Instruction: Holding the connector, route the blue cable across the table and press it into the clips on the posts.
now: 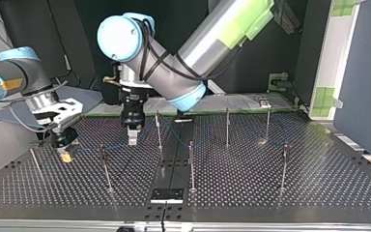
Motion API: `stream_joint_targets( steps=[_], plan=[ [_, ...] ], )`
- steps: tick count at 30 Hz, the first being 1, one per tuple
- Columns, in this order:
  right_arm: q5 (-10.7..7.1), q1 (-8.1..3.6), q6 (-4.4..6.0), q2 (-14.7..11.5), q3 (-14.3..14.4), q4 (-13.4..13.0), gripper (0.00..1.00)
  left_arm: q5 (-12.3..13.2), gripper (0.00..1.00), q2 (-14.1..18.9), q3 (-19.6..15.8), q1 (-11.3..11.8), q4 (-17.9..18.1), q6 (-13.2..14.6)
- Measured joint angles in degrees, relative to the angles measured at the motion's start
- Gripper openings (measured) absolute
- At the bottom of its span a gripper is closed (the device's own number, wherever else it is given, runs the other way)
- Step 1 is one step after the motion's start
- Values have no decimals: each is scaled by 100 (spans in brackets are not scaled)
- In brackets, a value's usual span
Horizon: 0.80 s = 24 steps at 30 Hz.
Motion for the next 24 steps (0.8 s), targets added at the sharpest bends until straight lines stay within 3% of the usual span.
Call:
stream_joint_targets(
  steps=[10, 24],
  plan=[
    [15, 10, 0, 4, 0, -7, 0, 156, 98, 499, -497, -268, 321, -368],
    [35, 27, -17, 7, 0, 0, 0, -422, 98, 1105, -1147, -909, 971, -1016]
  ],
)
